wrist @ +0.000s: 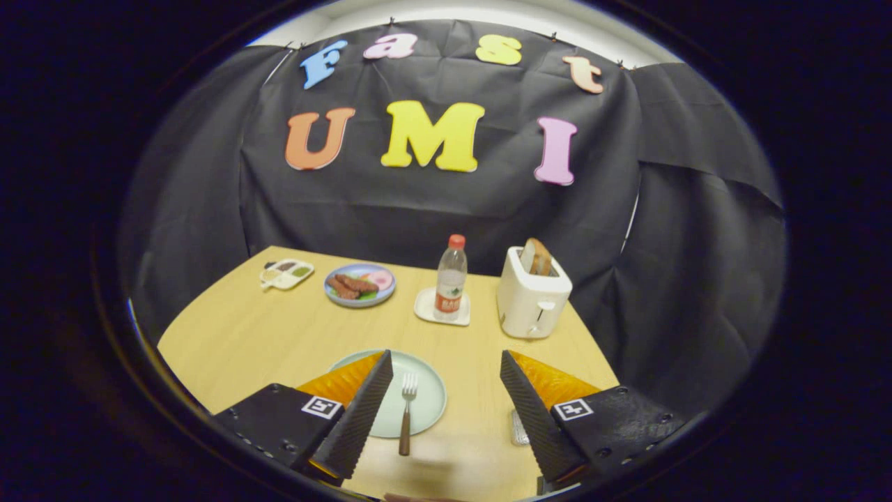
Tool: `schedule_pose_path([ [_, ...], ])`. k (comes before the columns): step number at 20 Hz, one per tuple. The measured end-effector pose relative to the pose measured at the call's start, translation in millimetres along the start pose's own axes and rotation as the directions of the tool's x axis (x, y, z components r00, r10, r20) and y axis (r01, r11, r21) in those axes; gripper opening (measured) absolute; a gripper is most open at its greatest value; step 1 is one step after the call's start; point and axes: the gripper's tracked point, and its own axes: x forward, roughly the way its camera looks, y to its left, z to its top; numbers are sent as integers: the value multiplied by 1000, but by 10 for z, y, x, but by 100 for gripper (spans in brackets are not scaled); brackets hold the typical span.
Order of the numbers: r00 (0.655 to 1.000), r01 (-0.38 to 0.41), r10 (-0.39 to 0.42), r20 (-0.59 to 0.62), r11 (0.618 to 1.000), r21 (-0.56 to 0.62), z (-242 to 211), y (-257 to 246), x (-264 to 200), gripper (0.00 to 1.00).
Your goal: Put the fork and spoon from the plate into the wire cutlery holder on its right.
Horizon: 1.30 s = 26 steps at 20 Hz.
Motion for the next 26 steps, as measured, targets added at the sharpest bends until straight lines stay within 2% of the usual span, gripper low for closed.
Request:
schedule_pose_path([
  [4, 993, -14, 15, -116, 1000, 8, -497, 196, 289, 89],
  [7, 975, 25, -14, -220, 999, 46, -852, 263, 507, 79],
  [9, 963, 19, 4, -269, 996, 84, -1005, 347, 599, 76],
  [15, 943, -7, 37, -332, 996, 91, -1246, 558, 828, 57],
  [16, 938, -1, 32, -346, 996, 88, -1290, 556, 850, 56],
  [17, 933, -5, 38, -358, 996, 92, -1329, 570, 872, 50],
  [19, 928, 9, 26, -371, 996, 92, -1365, 573, 903, 43],
  [21, 922, -1, 40, -386, 995, 102, -1409, 613, 945, 44],
  [22, 915, 23, 18, -403, 995, 98, -1439, 579, 963, 44],
  [23, 907, 41, 5, -420, 994, 101, -1473, 549, 978, 30],
  [24, 901, 40, 14, -433, 992, 117, -1502, 558, 973, 21],
  [25, 902, 32, 24, -431, 992, 122, -1499, 574, 991, 13],
  [26, 904, 26, 24, -428, 993, 111, -1473, 575, 979, 11],
])
